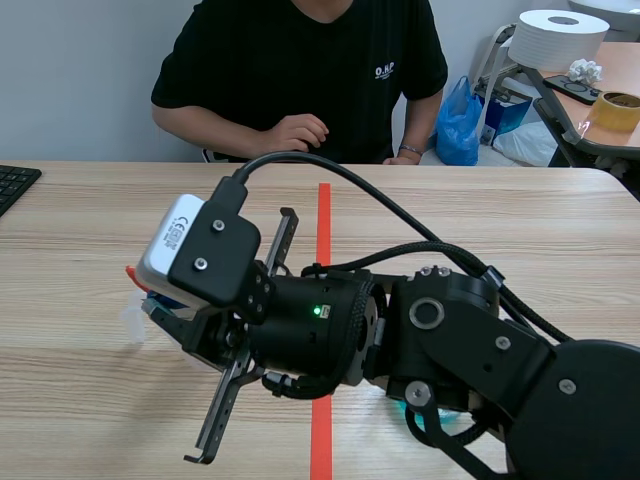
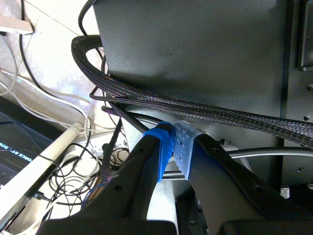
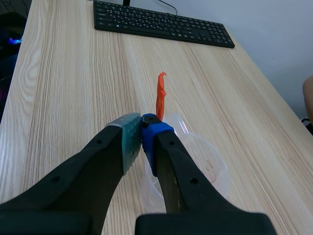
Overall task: Do the redox reaction experiment.
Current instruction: 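Lift the metal plate out of the left beaker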
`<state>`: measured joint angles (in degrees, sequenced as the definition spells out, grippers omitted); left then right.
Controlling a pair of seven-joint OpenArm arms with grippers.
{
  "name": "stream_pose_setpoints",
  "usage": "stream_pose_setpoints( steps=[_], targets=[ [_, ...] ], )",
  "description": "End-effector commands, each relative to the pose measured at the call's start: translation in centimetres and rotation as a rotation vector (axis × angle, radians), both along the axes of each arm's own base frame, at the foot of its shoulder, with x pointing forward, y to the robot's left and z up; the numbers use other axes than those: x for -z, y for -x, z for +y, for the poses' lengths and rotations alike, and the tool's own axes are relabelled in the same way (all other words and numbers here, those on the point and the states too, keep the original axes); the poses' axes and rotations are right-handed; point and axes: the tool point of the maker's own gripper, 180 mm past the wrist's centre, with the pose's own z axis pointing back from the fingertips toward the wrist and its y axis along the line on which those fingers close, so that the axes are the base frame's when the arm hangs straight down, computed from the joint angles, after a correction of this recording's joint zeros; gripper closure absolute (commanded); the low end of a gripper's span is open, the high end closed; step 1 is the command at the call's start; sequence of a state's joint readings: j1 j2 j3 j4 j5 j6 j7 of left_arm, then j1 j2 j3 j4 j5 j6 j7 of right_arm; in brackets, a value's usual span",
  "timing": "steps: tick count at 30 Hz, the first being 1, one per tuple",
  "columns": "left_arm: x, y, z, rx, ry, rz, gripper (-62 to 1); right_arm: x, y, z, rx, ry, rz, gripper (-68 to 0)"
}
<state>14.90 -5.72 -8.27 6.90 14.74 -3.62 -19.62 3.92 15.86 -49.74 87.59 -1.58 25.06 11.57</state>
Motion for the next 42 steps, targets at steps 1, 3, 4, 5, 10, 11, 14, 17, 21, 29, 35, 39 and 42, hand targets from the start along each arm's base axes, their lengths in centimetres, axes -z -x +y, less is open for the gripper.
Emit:
stream_pose_setpoints(
  steps=[1, 3, 4, 5, 10, 11, 14, 17, 21, 29, 35, 39, 42],
  targets=[
    [-0.1, -0.4, 0.1, -0.002, 0.001, -0.014, -4.2, -1.5, -0.5, 0.2, 0.006, -0.041, -0.030, -0.7],
    [-0.1, -0.4, 0.1, -0.002, 0.001, -0.014, -4.2, -1.5, -0.5, 0.2, 0.006, -0.041, -0.030, -0.7],
    [-0.1, -0.4, 0.1, -0.002, 0.001, -0.014, -4.2, -1.5, -0.5, 0.2, 0.006, -0.041, -0.030, -0.7],
    [-0.1, -0.4, 0.1, -0.002, 0.001, -0.014, -4.2, -1.5, -0.5, 0.2, 0.006, -0.041, -0.030, -0.7],
    [-0.1, -0.4, 0.1, -0.002, 0.001, -0.014, -4.2, -1.5, -0.5, 0.2, 0.006, -0.041, -0.030, -0.7],
    [-0.1, -0.4, 0.1, -0.002, 0.001, -0.014, -4.2, -1.5, -0.5, 0.2, 0.006, -0.041, -0.030, -0.7],
    [-0.1, -0.4, 0.1, -0.002, 0.001, -0.014, -4.2, -1.5, -0.5, 0.2, 0.006, -0.041, -0.030, -0.7],
    [-0.1, -0.4, 0.1, -0.002, 0.001, -0.014, -4.2, -1.5, -0.5, 0.2, 0.006, -0.041, -0.030, -0.7],
    [-0.1, -0.4, 0.1, -0.002, 0.001, -0.014, -4.2, -1.5, -0.6, 0.2, 0.007, -0.041, -0.030, -0.7],
    [-0.1, -0.4, 0.1, -0.002, 0.001, -0.014, -4.2, -3.2, -0.5, 0.5, -0.001, -0.066, -0.064, -0.7],
    [-0.1, -0.4, 0.1, -0.002, 0.001, -0.014, -4.2, -5.5, -0.1, 0.8, -0.007, -0.086, -0.109, -0.7],
    [-0.1, -0.4, 0.1, -0.002, 0.001, -0.014, -4.2, -7.1, 0.2, 1.0, -0.010, -0.102, -0.136, -0.7],
    [-0.1, -0.4, 0.1, -0.002, 0.001, -0.014, -4.2, -8.5, 0.4, 1.1, -0.013, -0.132, -0.145, -0.7]
  ],
)
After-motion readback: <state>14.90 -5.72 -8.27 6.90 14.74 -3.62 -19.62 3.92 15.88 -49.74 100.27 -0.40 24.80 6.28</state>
